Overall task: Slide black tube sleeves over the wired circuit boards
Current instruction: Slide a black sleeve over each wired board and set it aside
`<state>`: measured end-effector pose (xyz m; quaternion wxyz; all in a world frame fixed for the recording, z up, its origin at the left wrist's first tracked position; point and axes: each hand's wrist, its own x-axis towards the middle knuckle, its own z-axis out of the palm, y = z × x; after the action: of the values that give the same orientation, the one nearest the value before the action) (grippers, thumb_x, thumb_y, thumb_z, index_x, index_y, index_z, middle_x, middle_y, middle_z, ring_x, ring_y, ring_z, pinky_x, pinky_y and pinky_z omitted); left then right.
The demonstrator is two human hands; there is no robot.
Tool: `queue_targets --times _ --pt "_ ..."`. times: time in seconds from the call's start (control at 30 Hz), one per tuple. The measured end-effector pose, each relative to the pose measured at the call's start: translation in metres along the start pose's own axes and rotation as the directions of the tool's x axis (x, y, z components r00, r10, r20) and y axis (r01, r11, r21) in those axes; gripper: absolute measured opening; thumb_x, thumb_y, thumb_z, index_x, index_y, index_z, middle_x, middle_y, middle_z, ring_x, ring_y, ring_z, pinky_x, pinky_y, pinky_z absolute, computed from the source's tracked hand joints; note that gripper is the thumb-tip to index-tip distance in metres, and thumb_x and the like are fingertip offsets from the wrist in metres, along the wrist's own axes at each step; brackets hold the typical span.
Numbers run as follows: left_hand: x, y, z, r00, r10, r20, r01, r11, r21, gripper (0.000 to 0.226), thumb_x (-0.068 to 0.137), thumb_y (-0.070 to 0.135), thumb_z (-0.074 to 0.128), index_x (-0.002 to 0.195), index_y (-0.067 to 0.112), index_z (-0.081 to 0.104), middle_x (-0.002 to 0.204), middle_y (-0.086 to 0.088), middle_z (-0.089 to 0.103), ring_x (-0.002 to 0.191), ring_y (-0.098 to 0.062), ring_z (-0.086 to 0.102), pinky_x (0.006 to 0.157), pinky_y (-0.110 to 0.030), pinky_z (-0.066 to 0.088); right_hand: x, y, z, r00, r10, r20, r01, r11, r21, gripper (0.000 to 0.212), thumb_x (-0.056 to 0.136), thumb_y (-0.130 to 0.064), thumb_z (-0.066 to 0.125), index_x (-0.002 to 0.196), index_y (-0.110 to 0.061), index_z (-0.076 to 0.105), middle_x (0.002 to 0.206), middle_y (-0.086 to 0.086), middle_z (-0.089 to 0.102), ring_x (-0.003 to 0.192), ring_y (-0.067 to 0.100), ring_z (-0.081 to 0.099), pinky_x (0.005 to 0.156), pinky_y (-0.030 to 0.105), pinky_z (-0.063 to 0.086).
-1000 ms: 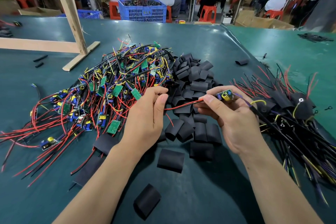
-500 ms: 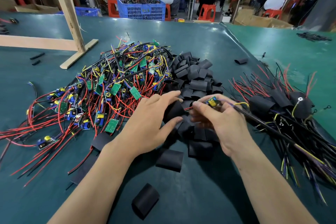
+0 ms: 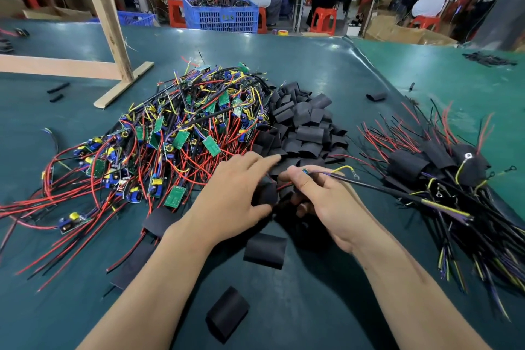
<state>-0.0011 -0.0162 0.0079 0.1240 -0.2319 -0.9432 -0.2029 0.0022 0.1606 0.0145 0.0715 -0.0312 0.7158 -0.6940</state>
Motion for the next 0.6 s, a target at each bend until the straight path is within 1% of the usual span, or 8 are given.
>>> queue_targets --times 0.1,0.17,0.2,0.27,0.33,0.43,0.5,0.6 --pt "-0.001 0.001 -0.003 0.991 -0.029 -0.134 0.016 0.995 -0.097 0.047 0.078 0.022 0.077 0.122 0.017 0.060 0.114 0.004 0.060 0.100 -0.019 0.057 0.090 -0.035 0.043 0.002 0.000 0.002 0.995 -0.079 -0.053 0.078 0.997 -0.017 0.009 0.088 -0.021 0.071 0.097 -0.019 0.071 0.069 -0.003 0.066 0.059 0.010 0.059 0.048 0.019 0.043" --pt "-0.001 0.001 -0.004 0.983 -0.034 -0.179 0.007 0.989 -0.149 0.032 0.079 0.022 0.079 0.108 0.015 0.067 0.103 0.004 0.063 0.092 -0.020 0.059 0.085 -0.037 0.046 0.002 0.000 0.004 0.993 -0.082 -0.087 0.085 0.996 0.041 0.013 0.083 -0.017 0.076 0.093 -0.017 0.068 0.061 -0.005 0.061 0.047 0.009 0.052 0.041 0.018 0.037" --pt "-0.002 0.000 -0.004 0.984 -0.043 -0.170 0.015 0.986 -0.164 0.031 0.079 0.025 0.080 0.106 0.015 0.068 0.101 0.004 0.064 0.093 -0.020 0.058 0.085 -0.036 0.045 0.002 0.000 0.004 0.992 -0.087 -0.091 0.094 0.993 0.074 0.011 0.083 -0.015 0.076 0.088 -0.014 0.067 0.058 -0.004 0.060 0.044 0.008 0.048 0.039 0.017 0.035" --pt "-0.002 0.000 -0.002 0.994 -0.043 -0.102 0.026 0.987 -0.159 0.039 0.080 0.035 0.079 0.111 0.015 0.070 0.101 0.003 0.065 0.098 -0.018 0.055 0.090 -0.032 0.042 0.003 0.001 0.005 0.989 -0.110 -0.094 0.119 0.988 0.095 0.008 0.085 -0.010 0.074 0.083 -0.011 0.066 0.056 -0.003 0.060 0.043 0.009 0.046 0.038 0.017 0.034" --pt "-0.003 -0.001 -0.001 0.999 -0.021 -0.042 0.014 0.985 -0.173 0.038 0.081 0.039 0.077 0.111 0.017 0.071 0.100 0.002 0.066 0.099 -0.017 0.056 0.092 -0.032 0.042 0.004 0.003 0.006 0.988 -0.113 -0.106 0.122 0.989 0.087 0.007 0.086 -0.007 0.072 0.083 -0.010 0.066 0.057 -0.003 0.062 0.047 0.011 0.050 0.041 0.020 0.040" --pt "-0.005 -0.005 -0.002 1.000 0.011 -0.027 -0.017 0.975 -0.221 0.023 0.086 0.029 0.074 0.106 0.016 0.072 0.098 0.001 0.066 0.098 -0.014 0.054 0.093 -0.027 0.041 0.005 0.005 0.008 0.991 -0.065 -0.114 0.079 0.989 0.122 0.012 0.087 -0.001 0.069 0.096 -0.007 0.064 0.059 -0.002 0.064 0.048 0.010 0.057 0.045 0.021 0.048" --pt "-0.007 -0.008 -0.004 1.000 0.012 -0.014 -0.015 0.966 -0.257 0.020 0.090 0.023 0.070 0.108 0.016 0.073 0.099 0.002 0.066 0.101 -0.012 0.052 0.093 -0.023 0.039 0.006 0.005 0.008 0.992 -0.045 -0.117 0.060 0.989 0.133 0.013 0.088 0.001 0.067 0.099 -0.006 0.063 0.067 0.005 0.063 0.048 0.010 0.059 0.046 0.021 0.051" --pt "-0.007 -0.011 -0.005 1.000 0.004 -0.010 -0.007 0.974 -0.226 0.035 0.089 0.022 0.071 0.123 0.016 0.067 0.104 0.002 0.066 0.105 -0.014 0.054 0.097 -0.025 0.040 0.007 0.003 0.004 0.995 -0.021 -0.102 0.039 0.983 0.181 0.009 0.090 0.003 0.064 0.089 -0.006 0.064 0.071 0.006 0.063 0.051 0.012 0.062 0.051 0.022 0.055"
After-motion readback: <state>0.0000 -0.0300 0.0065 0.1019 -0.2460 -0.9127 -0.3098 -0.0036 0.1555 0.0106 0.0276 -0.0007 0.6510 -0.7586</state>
